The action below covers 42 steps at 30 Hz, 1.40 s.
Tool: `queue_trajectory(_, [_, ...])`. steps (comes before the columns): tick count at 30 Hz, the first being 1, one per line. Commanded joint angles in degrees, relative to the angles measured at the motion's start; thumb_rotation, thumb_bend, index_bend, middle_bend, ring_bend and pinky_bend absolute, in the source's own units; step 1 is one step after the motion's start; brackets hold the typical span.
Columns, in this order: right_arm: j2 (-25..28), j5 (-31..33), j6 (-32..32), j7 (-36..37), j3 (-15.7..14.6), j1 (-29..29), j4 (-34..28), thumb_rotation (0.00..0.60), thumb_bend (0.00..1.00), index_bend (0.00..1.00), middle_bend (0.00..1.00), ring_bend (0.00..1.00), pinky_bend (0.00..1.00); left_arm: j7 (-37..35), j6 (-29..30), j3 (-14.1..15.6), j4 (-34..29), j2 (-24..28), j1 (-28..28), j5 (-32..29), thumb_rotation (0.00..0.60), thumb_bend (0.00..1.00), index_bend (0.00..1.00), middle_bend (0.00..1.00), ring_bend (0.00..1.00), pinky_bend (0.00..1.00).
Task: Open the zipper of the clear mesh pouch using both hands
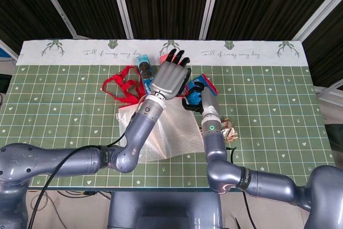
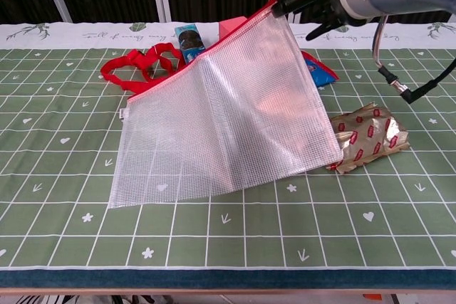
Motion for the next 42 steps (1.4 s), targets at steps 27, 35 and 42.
queue_trajectory(27, [4.3, 9.9, -0.2, 4.4, 7.4, -1.9, -5.8, 0.600, 0.57, 0.68, 0.21, 0.02, 0.21, -3.5, 1.3, 3.2, -3.6, 3.6, 5.5, 1.2, 0.600, 0.44, 0.66, 0.19, 0.00, 0.02])
queue_trajectory(35, [5.3, 12.3, -0.5, 6.4, 9.8, -1.9, -6.0, 0.600, 0.58, 0.70, 0.22, 0.02, 0.21, -4.3, 1.2, 3.7, -3.3, 3.0, 6.3, 1.8, 0.600, 0.44, 0.66, 0.19, 0.00, 0.02])
queue_trajectory(42, [6.1, 14.3, -0.7, 8.0, 11.5, -2.1, -6.4, 0.600, 0.58, 0.70, 0.22, 0.02, 0.21, -4.4, 1.2, 3.8, -3.0, 3.0, 6.6, 1.9, 0.600, 0.44, 0.66, 0.19, 0.00, 0.02])
